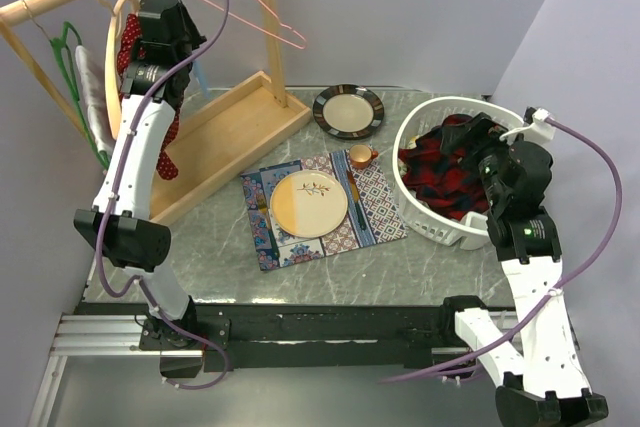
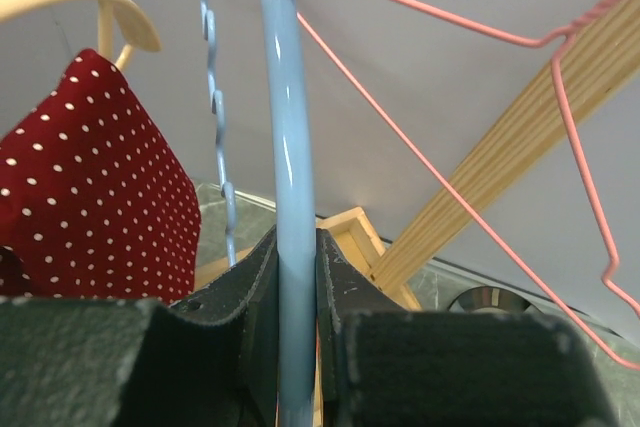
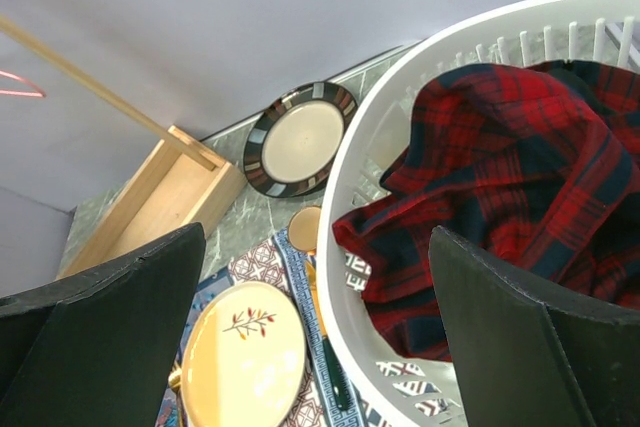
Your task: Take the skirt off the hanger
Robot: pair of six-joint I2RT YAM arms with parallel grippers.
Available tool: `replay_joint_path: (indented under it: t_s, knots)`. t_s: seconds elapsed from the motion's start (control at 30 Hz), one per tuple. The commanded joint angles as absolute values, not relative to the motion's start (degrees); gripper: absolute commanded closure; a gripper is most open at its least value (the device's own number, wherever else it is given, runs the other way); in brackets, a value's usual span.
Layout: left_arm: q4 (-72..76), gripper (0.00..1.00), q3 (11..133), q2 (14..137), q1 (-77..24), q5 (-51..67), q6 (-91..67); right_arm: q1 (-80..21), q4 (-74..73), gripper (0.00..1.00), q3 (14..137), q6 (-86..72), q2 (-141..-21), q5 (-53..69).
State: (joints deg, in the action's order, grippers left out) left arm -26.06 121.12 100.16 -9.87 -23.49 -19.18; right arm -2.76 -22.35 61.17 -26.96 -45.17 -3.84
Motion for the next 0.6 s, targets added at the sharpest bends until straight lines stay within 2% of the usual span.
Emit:
replay_joint_path:
  t_s: [0.0,0.17,0.3,0.47,0.53,0.57]
  knots:
    - [-22.94,0.99,121.55,99.75,-9.58,-24.61,-18.55,-3.51,-21.88,0.0,63.72,-25.75,-43.95,-4.83]
    - [-21.98,0.99,119.54,99.14,-9.58,-21.8,-18.19,-3.6,-22.06,0.0,63.9,-25.75,-43.24,-4.92]
    - [-20.4,0.85,116.72,97.13,-9.67,-20.31,-18.28,-3.69,-22.32,0.0,64.16,-25.66,-42.8,-5.1]
    - [-20.22,0.82,116.28,95.72,-9.67,-17.06,-18.72,-3.6,-22.5,0.0,65.13,-25.93,-42.54,-4.66]
    - [-20.13,0.73,116.1,95.01,-9.67,-16.18,-18.81,-3.78,-22.41,0.0,65.21,-26.19,-42.45,-4.48]
    - [-20.13,0.64,115.93,94.66,-9.67,-15.56,-18.81,-3.69,-22.41,0.0,65.21,-26.28,-42.28,-4.31]
